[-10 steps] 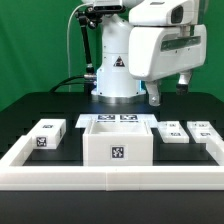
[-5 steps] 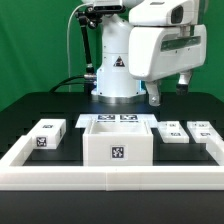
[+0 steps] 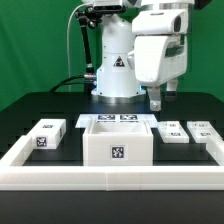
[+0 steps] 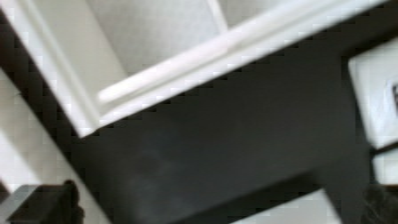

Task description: Assemble cabinet

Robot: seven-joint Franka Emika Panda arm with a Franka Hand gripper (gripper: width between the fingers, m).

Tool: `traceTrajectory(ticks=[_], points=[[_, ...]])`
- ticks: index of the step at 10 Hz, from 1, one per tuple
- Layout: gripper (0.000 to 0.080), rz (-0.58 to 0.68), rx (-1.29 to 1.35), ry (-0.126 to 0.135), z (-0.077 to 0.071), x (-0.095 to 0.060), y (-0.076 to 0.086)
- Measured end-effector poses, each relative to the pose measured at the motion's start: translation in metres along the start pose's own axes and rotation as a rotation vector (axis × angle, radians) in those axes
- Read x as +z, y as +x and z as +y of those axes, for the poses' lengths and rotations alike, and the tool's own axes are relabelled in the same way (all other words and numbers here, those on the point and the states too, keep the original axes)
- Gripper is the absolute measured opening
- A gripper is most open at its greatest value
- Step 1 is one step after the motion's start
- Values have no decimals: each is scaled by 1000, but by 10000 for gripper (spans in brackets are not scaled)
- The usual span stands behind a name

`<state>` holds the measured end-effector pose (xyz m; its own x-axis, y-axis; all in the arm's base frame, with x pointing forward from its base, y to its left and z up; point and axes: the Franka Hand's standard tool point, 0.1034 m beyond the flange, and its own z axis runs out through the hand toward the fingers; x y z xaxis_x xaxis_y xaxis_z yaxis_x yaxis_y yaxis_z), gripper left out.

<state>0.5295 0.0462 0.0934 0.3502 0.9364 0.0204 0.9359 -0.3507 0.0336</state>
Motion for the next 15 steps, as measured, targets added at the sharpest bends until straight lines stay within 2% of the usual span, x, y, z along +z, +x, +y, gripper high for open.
traceTrajectory(ticks=[4, 5, 6, 8, 10, 14, 15], points=[[797, -3, -17, 5, 0, 2, -5], [797, 0, -80, -7, 1, 3, -7], [797, 10, -209, -40, 3, 6, -14], [797, -13, -313, -36, -2, 12, -22], [797, -23, -298, -29, 0, 11, -32], [797, -25, -301, -26, -2, 13, -34], [797, -26, -300, -20, -10, 17, -39]])
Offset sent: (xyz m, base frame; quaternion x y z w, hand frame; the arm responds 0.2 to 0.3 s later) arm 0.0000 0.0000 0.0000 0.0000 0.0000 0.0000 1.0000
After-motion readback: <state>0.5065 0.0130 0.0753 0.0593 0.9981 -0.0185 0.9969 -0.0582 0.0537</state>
